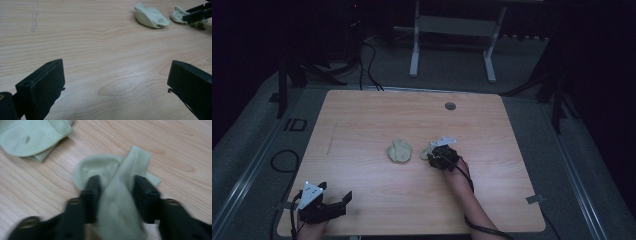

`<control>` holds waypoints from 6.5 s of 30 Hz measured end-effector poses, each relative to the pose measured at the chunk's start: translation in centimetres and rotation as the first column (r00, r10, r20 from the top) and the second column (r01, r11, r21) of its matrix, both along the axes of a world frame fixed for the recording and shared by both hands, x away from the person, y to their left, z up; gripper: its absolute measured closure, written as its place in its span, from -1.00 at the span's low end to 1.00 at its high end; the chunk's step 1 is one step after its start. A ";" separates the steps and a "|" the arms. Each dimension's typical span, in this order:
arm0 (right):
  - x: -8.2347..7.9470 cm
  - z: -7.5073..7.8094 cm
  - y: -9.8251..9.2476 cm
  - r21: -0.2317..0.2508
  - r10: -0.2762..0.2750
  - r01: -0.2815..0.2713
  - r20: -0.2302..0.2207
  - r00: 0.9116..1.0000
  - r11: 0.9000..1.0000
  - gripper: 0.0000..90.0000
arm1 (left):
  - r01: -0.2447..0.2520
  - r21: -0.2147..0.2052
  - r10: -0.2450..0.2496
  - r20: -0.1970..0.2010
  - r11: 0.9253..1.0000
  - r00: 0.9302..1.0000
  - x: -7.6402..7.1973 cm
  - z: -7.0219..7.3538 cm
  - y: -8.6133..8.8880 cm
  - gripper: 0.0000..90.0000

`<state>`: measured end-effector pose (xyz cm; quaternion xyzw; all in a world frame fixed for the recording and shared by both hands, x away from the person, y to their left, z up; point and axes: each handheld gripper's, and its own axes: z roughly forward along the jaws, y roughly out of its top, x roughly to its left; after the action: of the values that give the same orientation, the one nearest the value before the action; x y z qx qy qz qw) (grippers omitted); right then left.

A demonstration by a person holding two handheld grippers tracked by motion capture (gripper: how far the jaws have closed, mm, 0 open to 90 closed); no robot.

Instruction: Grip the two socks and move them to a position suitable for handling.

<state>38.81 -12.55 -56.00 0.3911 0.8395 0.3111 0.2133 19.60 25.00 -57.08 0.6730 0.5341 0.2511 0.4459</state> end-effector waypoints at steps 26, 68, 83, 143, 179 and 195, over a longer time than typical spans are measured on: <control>-5.8 5.9 -1.8 0.026 0.077 -0.078 0.054 0.996 0.997 0.78 | 0.008 -0.002 -0.008 -0.006 1.000 1.000 -0.2 0.2 -0.3 -0.97; -15.9 1.0 0.9 0.021 0.191 -0.191 -0.031 0.981 0.981 0.21 | 0.139 -0.019 -0.139 -0.002 0.990 0.990 -0.1 0.7 -2.1 -0.97; -13.7 4.5 -2.3 0.135 0.204 -0.196 -0.043 0.978 0.971 0.43 | 0.451 0.004 -0.451 -0.022 0.893 0.892 0.3 2.6 -11.6 -0.35; -15.9 4.0 -8.3 0.152 0.117 -0.109 -0.041 0.992 0.982 0.88 | 0.552 0.082 -0.529 -0.201 0.830 0.825 3.4 2.3 -14.4 0.94; -11.5 4.8 -5.6 0.115 0.161 -0.156 -0.035 0.986 0.981 -0.05 | 0.481 0.088 -0.471 -0.109 0.872 0.875 2.0 0.9 -9.0 -0.12; -4.7 6.9 4.0 0.121 0.247 -0.242 -0.027 0.969 0.963 -0.02 | 0.451 0.052 -0.445 -0.094 0.891 0.891 1.9 0.6 -7.6 -0.12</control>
<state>34.11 -8.57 -49.10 0.3027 0.8659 0.3756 0.1325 21.55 17.44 -56.47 0.8031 0.3724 0.1339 0.4454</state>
